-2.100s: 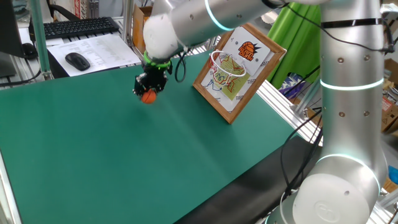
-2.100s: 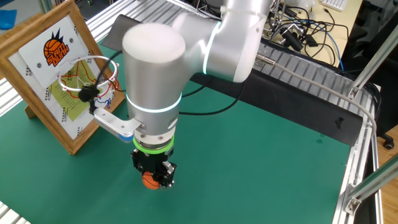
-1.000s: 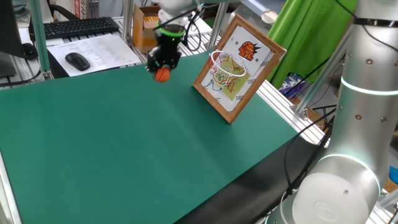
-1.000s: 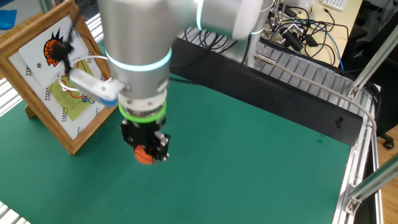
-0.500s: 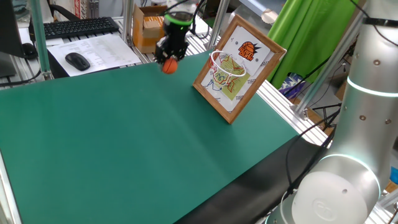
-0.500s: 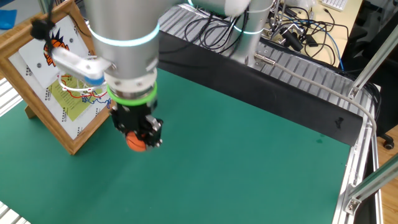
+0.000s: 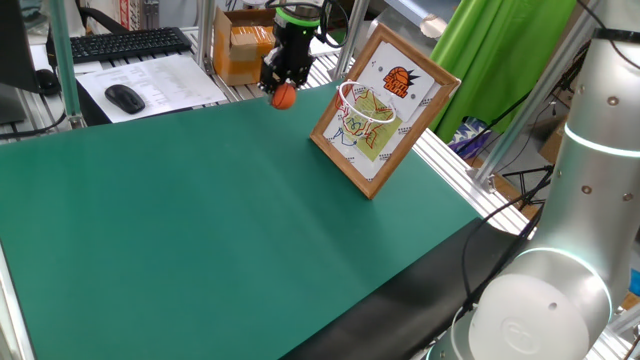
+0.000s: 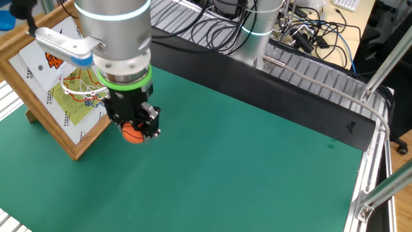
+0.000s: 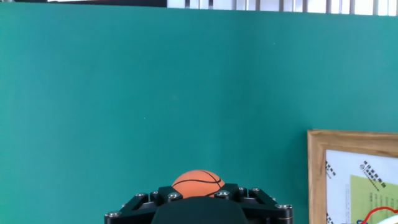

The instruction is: Grab a basketball, release it and shoot it into the basket

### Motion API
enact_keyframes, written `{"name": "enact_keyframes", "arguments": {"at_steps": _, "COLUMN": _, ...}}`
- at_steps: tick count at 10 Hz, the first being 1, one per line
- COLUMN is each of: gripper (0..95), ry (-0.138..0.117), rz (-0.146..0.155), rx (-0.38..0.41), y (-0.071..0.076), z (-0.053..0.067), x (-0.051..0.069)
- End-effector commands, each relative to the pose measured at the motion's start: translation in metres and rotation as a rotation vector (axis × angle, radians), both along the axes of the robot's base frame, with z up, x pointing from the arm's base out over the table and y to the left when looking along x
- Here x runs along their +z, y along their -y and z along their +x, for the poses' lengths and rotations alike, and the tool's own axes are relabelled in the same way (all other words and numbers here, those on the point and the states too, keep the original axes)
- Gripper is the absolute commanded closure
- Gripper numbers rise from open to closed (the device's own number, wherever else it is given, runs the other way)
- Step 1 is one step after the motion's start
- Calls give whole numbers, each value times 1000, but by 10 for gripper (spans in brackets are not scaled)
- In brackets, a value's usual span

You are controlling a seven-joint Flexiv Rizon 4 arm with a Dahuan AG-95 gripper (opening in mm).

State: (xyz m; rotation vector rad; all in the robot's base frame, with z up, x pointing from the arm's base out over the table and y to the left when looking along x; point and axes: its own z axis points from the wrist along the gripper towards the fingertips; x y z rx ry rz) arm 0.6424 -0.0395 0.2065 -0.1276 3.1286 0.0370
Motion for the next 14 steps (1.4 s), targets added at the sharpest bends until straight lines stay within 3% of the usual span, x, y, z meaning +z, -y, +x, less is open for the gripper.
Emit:
{"name": "enact_keyframes", "arguments": {"at_steps": 1, "gripper": 570, "ry": -23, "rz": 3, "rx": 0, "y": -1, "z": 1, "x": 0}}
{"name": "enact_keyframes", "arguments": {"at_steps": 5, "gripper": 570, "ry": -46, "rz": 6, "rx": 3, "y": -1, "z": 1, "x": 0}}
{"name": "enact_keyframes", "arguments": {"at_steps": 7, "gripper": 570, "ry": -52, "rz": 14, "rx": -35, "y": -1, "z": 1, "x": 0}}
{"name": "enact_keyframes", "arguments": {"at_steps": 8, "gripper": 570, "ry": -53, "rz": 37, "rx": -60, "y": -1, "z": 1, "x": 0}}
{"name": "enact_keyframes", "arguments": {"at_steps": 9, "gripper": 570, "ry": -45, "rz": 41, "rx": -74, "y": -1, "z": 1, "x": 0}}
{"name": "enact_keyframes", "arguments": {"at_steps": 11, "gripper": 570, "ry": 13, "rz": 44, "rx": -125, "y": -1, "z": 1, "x": 0}}
{"name": "enact_keyframes", "arguments": {"at_steps": 14, "gripper": 570, "ry": 21, "rz": 50, "rx": -187, "y": -1, "z": 1, "x": 0}}
